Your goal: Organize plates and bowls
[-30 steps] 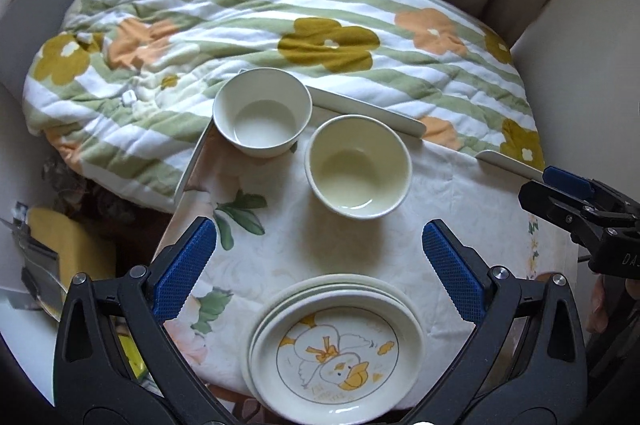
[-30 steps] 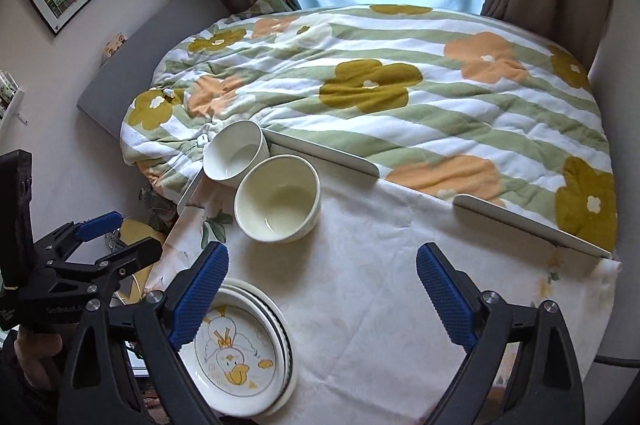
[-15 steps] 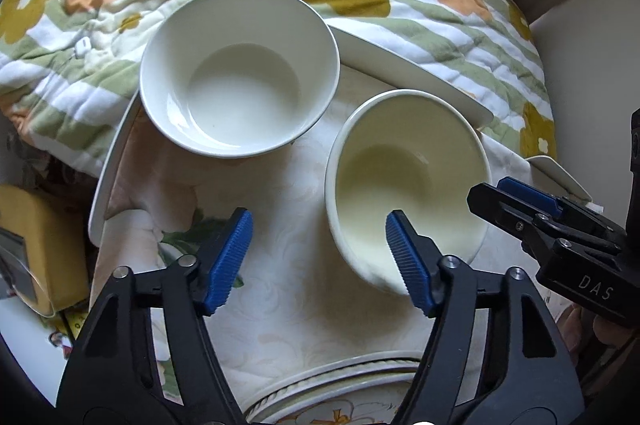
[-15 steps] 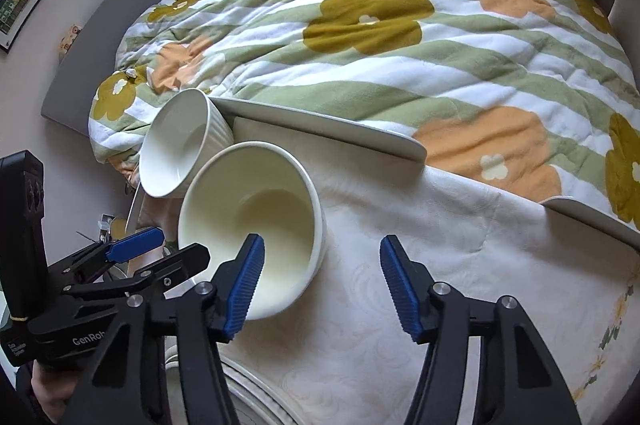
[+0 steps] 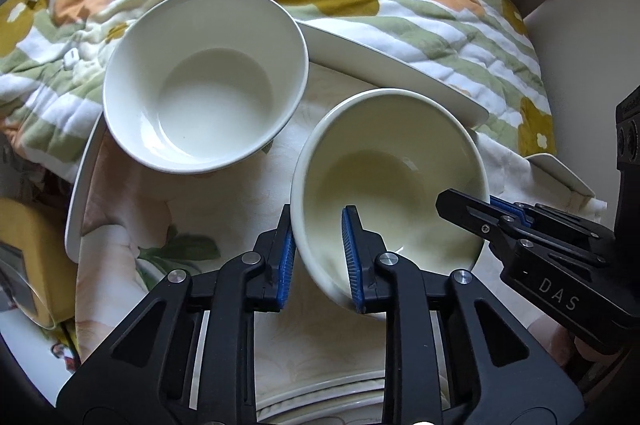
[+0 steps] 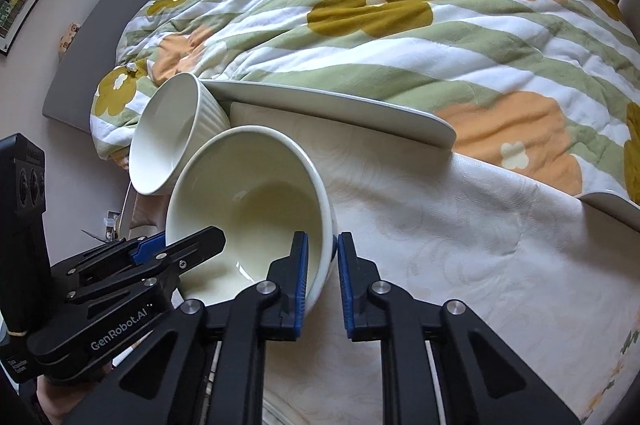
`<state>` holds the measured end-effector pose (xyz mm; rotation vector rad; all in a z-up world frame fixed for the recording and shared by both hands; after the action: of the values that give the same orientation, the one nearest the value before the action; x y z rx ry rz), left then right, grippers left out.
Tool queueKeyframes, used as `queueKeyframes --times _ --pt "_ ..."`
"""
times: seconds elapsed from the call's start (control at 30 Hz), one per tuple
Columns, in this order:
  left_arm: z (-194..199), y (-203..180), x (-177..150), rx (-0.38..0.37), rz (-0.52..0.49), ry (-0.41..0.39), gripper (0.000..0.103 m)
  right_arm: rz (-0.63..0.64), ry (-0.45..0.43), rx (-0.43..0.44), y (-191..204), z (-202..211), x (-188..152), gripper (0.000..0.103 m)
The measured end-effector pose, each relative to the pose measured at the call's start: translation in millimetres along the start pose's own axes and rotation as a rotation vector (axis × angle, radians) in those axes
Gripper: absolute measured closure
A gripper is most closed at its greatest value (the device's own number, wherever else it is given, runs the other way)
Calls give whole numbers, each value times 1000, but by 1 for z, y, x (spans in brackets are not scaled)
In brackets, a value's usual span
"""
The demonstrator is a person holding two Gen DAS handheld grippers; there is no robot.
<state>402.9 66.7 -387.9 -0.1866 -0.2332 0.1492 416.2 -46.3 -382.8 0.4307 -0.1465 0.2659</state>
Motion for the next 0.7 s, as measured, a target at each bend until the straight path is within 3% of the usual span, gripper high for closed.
queueKeyframes --times 0.4,0.7 --pt "12 -3 0 3 -26 -30 83 19 -24 -14 4 9 -1 90" --pt "54 -35 1 -22 -116 -101 83 -21 -101 -35 0 50 -6 90"
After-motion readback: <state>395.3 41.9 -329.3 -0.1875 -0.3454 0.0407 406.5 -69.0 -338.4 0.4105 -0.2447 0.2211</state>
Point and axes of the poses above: each gripper's, at about its wrist camera, not at the fingertips, and z roughly against the way its jaws point, y to its left, x to its top, the point moved 10 cm from there along -z, roughly the way its jaws point, and after that the axes turned 1 degree about y, right-handed, at the moved point
